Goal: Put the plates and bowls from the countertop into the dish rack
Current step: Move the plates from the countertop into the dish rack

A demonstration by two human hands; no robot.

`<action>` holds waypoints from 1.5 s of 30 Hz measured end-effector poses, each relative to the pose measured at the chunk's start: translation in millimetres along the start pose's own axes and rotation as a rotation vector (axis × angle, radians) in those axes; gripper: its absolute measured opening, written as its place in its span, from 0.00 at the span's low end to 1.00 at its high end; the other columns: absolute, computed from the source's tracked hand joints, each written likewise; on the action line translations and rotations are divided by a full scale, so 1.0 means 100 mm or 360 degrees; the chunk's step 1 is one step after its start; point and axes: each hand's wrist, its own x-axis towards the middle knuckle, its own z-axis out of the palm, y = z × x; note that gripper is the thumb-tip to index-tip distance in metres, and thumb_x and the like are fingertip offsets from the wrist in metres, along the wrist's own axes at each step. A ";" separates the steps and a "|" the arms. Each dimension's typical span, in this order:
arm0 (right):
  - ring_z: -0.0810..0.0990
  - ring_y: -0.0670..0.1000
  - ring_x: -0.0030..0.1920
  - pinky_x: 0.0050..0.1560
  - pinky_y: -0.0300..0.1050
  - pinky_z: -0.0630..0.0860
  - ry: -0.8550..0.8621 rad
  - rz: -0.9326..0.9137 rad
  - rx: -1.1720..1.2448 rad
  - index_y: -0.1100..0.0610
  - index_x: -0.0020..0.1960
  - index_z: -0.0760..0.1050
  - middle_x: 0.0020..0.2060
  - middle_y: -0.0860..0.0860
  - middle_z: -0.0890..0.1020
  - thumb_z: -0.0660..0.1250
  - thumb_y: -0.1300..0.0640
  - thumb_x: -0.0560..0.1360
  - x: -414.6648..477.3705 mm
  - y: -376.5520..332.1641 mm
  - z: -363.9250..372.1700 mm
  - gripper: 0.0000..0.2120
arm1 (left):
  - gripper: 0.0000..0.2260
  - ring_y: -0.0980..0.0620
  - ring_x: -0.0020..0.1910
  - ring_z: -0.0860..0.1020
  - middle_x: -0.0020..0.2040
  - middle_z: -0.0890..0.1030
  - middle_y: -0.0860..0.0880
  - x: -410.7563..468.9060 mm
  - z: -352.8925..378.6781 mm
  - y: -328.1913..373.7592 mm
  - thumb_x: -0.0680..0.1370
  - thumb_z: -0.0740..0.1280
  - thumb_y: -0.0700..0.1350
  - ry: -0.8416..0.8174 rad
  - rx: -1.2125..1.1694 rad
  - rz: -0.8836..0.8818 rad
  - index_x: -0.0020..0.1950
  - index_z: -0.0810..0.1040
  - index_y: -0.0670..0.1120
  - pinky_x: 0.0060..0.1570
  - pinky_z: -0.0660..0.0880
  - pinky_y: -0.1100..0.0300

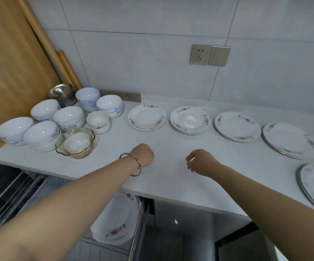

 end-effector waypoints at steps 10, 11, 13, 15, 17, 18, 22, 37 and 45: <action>0.79 0.58 0.60 0.63 0.49 0.75 -0.0054 0.0018 0.0011 0.62 0.60 0.76 0.58 0.59 0.80 0.60 0.61 0.75 1.21 -0.33 -0.04 0.15 | 0.06 0.45 0.45 0.76 0.46 0.77 0.39 1.25 -0.39 -0.18 0.77 0.57 0.36 0.0072 -0.0230 -0.0246 0.49 0.73 0.39 0.39 0.69 0.59; 0.78 0.57 0.60 0.63 0.48 0.75 -0.0061 0.0050 0.0029 0.61 0.61 0.76 0.59 0.59 0.80 0.60 0.61 0.75 1.40 -0.39 -0.03 0.15 | 0.05 0.45 0.44 0.76 0.44 0.76 0.40 1.43 -0.44 -0.22 0.77 0.57 0.36 0.0070 -0.0284 -0.0287 0.47 0.72 0.41 0.36 0.69 0.60; 0.77 0.56 0.61 0.62 0.46 0.74 -0.0083 0.0123 0.0064 0.59 0.64 0.73 0.62 0.58 0.77 0.61 0.60 0.76 1.79 -0.52 -0.04 0.17 | 0.09 0.45 0.39 0.75 0.36 0.73 0.43 1.80 -0.55 -0.25 0.77 0.57 0.35 0.0081 -0.0390 -0.0380 0.37 0.68 0.44 0.34 0.70 0.59; 0.76 0.56 0.63 0.64 0.46 0.72 -0.0098 0.0168 0.0054 0.59 0.68 0.69 0.67 0.57 0.73 0.62 0.58 0.76 2.17 -0.66 -0.03 0.20 | 0.16 0.45 0.38 0.74 0.32 0.70 0.46 2.14 -0.62 -0.30 0.78 0.57 0.35 0.0091 -0.0481 -0.0480 0.32 0.62 0.47 0.45 0.76 0.52; 0.74 0.57 0.65 0.66 0.46 0.70 -0.0074 0.0232 0.0040 0.60 0.70 0.67 0.68 0.57 0.72 0.63 0.55 0.76 2.56 -0.79 0.00 0.23 | 0.13 0.40 0.47 0.77 0.40 0.76 0.41 2.47 -0.66 -0.33 0.78 0.59 0.35 0.0109 -0.0562 -0.0555 0.35 0.64 0.46 0.56 0.77 0.47; 0.74 0.57 0.64 0.66 0.47 0.69 -0.0062 0.0278 0.0060 0.61 0.70 0.67 0.66 0.58 0.74 0.63 0.53 0.76 2.76 -0.84 0.03 0.24 | 0.05 0.39 0.54 0.77 0.50 0.77 0.38 2.62 -0.68 -0.35 0.77 0.61 0.36 0.0109 -0.0597 -0.0581 0.42 0.69 0.44 0.58 0.76 0.47; 0.74 0.55 0.47 0.53 0.51 0.75 -0.0048 0.0522 0.0411 0.66 0.63 0.72 0.46 0.58 0.75 0.64 0.47 0.75 3.49 -0.91 0.27 0.25 | 0.23 0.40 0.62 0.74 0.64 0.72 0.37 3.23 -0.67 -0.54 0.75 0.65 0.39 0.0107 -0.0597 -0.0726 0.68 0.62 0.36 0.57 0.73 0.52; 0.81 0.62 0.53 0.55 0.59 0.79 0.0058 0.0778 0.0981 0.66 0.59 0.74 0.54 0.63 0.81 0.70 0.61 0.72 3.60 -0.61 0.56 0.18 | 0.17 0.38 0.60 0.77 0.62 0.76 0.33 3.57 -0.60 -0.81 0.77 0.62 0.32 -0.0055 -0.0788 -0.0943 0.66 0.71 0.31 0.46 0.75 0.54; 0.81 0.64 0.53 0.54 0.61 0.79 0.0023 0.0451 0.0955 0.67 0.55 0.75 0.53 0.65 0.81 0.68 0.69 0.70 2.63 -0.36 0.22 0.13 | 0.16 0.46 0.34 0.78 0.41 0.77 0.39 2.42 -0.54 -0.77 0.68 0.68 0.25 -0.0091 -0.1059 -0.0831 0.54 0.73 0.32 0.20 0.76 0.62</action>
